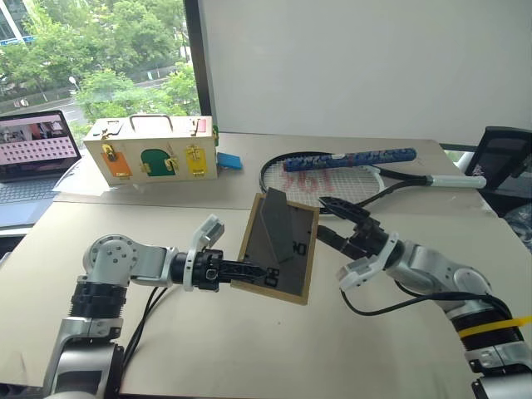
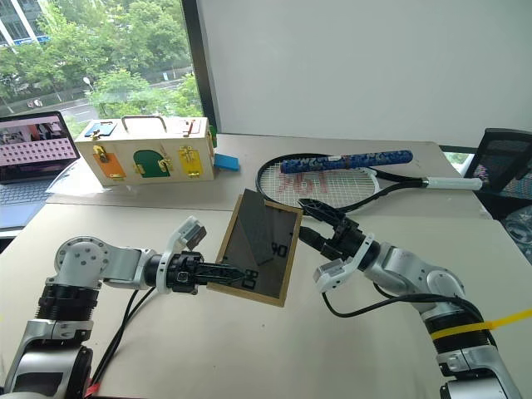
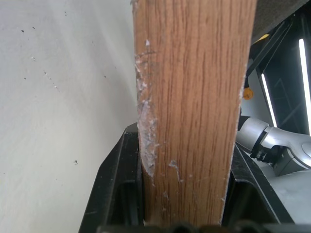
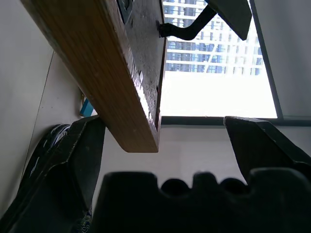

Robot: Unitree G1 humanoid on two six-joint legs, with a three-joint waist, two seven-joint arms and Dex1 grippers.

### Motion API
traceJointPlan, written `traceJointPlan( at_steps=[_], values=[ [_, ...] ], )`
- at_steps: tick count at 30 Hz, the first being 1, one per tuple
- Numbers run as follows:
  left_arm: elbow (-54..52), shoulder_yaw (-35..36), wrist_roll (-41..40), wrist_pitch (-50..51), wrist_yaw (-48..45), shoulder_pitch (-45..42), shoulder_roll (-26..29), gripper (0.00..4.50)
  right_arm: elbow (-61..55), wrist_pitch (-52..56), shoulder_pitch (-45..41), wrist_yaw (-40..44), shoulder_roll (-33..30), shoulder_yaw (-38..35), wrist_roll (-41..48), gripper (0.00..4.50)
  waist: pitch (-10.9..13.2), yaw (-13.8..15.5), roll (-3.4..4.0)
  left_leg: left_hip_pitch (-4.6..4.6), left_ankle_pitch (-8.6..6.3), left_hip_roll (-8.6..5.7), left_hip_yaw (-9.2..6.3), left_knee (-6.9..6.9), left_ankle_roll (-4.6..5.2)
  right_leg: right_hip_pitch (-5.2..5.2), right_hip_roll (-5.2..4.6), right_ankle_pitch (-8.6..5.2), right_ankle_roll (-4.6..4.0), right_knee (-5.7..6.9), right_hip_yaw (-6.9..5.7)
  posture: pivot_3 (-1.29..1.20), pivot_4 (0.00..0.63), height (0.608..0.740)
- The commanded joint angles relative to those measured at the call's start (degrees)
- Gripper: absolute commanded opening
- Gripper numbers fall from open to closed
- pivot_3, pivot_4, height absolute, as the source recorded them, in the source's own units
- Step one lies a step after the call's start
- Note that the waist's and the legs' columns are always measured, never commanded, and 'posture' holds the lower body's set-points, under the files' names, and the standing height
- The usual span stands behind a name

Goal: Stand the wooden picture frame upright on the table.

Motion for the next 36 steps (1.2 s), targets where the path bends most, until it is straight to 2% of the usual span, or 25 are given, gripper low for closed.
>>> traceJointPlan(
  at_steps=[1, 4, 7, 13, 14, 15, 16, 18, 21, 22, 25, 28, 32, 34, 36],
  values=[
    [-0.8, 0.9, -0.6, 0.2, -0.4, -1.9, -0.5, 1.18, -4.7, 0.1, 0.2, 0.0, 0.4, 0.3, 2.7, 4.48, 0.0, 0.0, 0.0, 0.01, 0.0, 0.0, 0.0, 0.01, 0.0, 0.02, 0.0, 0.0, 0.0, 0.0, 0.0, 0.0, 0.15, 0.739],
    [-0.9, 0.7, -0.6, 0.2, -0.2, -1.8, -0.8, 1.18, -5.4, 0.3, 0.4, 0.5, 0.9, 1.0, 3.1, 4.48, 0.0, 0.0, 0.0, 0.06, 0.0, 0.0, -0.01, 0.0, 0.0, 0.06, 0.0, 0.0, 0.0, 0.0, 0.0, 0.0, 0.15, 0.739],
    [-1.2, 0.5, -0.6, 0.2, -0.3, -1.6, -1.0, 1.18, -5.0, 0.5, 0.0, 0.4, 1.0, 1.4, 3.0, 3.79, 0.0, 0.0, 0.0, 0.07, 0.0, 0.0, -0.01, 0.0, 0.01, 0.07, 0.0, 0.0, 0.0, 0.0, -0.01, 0.0, 0.15, 0.739],
    [-9.4, -3.0, 5.4, -4.8, -4.6, 2.4, 1.9, 1.18, -3.8, 0.3, -0.5, -0.2, 0.5, 1.7, 2.8, 1.74, 0.0, -0.1, 0.02, 0.08, 0.0, 0.0, -0.01, 0.01, 0.0, 0.11, 0.0, 0.0, 0.0, -0.01, -0.02, 0.0, 0.15, 0.739],
    [-10.0, -3.1, 5.4, -5.3, -6.1, 3.1, 2.5, 1.18, -3.7, 0.3, -0.6, -0.3, 0.4, 1.7, 2.8, 1.53, 0.0, -0.2, 0.03, 0.09, 0.0, 0.0, -0.01, 0.01, 0.0, 0.11, -0.01, 0.0, 0.0, -0.01, -0.01, 0.0, 0.15, 0.739],
    [-11.1, -3.0, 5.4, -6.2, -8.0, 3.8, 3.2, 2.18, -3.6, 0.3, -0.7, -0.3, 0.3, 1.7, 2.9, 1.51, 0.0, -0.2, 0.02, 0.18, -0.01, 0.0, -0.01, -0.04, 0.01, 0.17, 0.0, 0.0, 0.0, -0.01, -0.01, 0.0, 0.15, 0.739],
    [-11.9, -2.9, 5.7, -7.2, -9.3, 4.5, 3.7, 2.35, -3.4, 0.3, -0.8, -0.3, 0.2, 1.7, 3.1, 1.49, 0.0, -0.2, 0.02, 0.24, -0.01, 0.0, -0.01, -0.04, 0.01, 0.23, 0.0, 0.0, -0.01, -0.01, -0.02, 0.0, 0.15, 0.739],
    [-12.9, -1.5, 7.0, -11.1, -11.5, 6.2, 4.2, 3.15, -3.0, 0.3, -1.2, -0.2, 0.0, 1.9, 3.7, 1.25, 0.0, -0.2, 0.02, 0.28, -0.01, 0.0, -0.01, -0.03, 0.01, 0.28, -0.01, 0.0, 0.0, -0.03, -0.02, 0.0, 0.15, 0.739],
    [-13.8, 1.5, 8.9, -16.8, -13.4, 8.6, 4.5, 4.29, -2.2, 0.3, -1.7, 0.3, -0.3, 2.0, 4.8, 1.24, 0.0, -0.3, 0.02, 0.39, -0.01, 0.0, -0.01, -0.04, 0.02, 0.38, -0.01, -0.01, -0.01, -0.03, -0.02, 0.0, 0.15, 0.739],
    [-14.0, 2.8, 10.0, -19.3, -13.4, 9.4, 4.7, 4.49, -1.6, 0.4, -2.0, 0.8, -0.3, 2.0, 5.6, 1.24, 0.0, -0.3, 0.02, 0.39, -0.01, 0.0, -0.01, -0.03, 0.02, 0.38, -0.02, -0.01, -0.01, -0.03, -0.02, 0.0, 0.15, 0.739],
    [-14.2, 8.9, 15.5, -29.7, -12.7, 12.8, 6.1, 4.5, 1.8, 1.8, -3.2, 4.8, -0.2, 1.9, 11.9, 1.24, 0.0, -0.4, 0.02, 0.39, -0.01, 0.0, -0.01, -0.03, 0.02, 0.38, -0.02, -0.01, -0.01, -0.04, -0.02, 0.0, 0.15, 0.739],
    [-16.9, 13.8, 19.2, -39.6, -17.1, 17.5, 8.2, 4.5, 6.4, 5.7, -4.9, 16.3, 1.5, 3.3, 27.2, 1.23, 0.0, -1.1, 0.01, 0.42, -0.02, 0.0, -0.01, -0.05, 0.02, 0.41, -0.03, -0.01, -0.02, -0.05, -0.02, 0.0, 0.15, 0.739],
    [-17.9, 15.3, 25.6, -50.3, -19.2, 21.4, 8.7, 4.5, 4.5, 23.2, -5.9, 38.8, 6.1, 3.6, 55.7, 1.22, 0.0, -1.6, -0.03, 0.5, -0.03, 0.0, -0.01, -0.12, 0.05, 0.59, -0.07, -0.01, -0.02, -0.15, -0.06, 0.0, 0.15, 0.739],
    [-18.8, 14.6, 28.2, -53.4, -20.2, 23.1, 9.0, 4.5, 2.7, 31.7, -6.3, 45.2, 7.6, 2.8, 63.2, 1.22, 0.0, -1.6, -0.03, 0.52, -0.03, 0.0, -0.01, -0.1, 0.05, 0.63, -0.07, 0.0, -0.01, -0.14, -0.07, 0.0, 0.15, 0.739],
    [-19.3, 14.4, 28.7, -53.8, -19.3, 23.7, 8.7, 4.5, 1.3, 37.9, -6.8, 48.0, 8.6, 1.5, 67.3, 1.22, 0.0, -1.3, -0.02, 0.53, -0.03, 0.0, -0.01, -0.1, 0.05, 0.63, -0.07, 0.0, -0.01, -0.13, -0.07, 0.0, 0.15, 0.739]
  ],
)
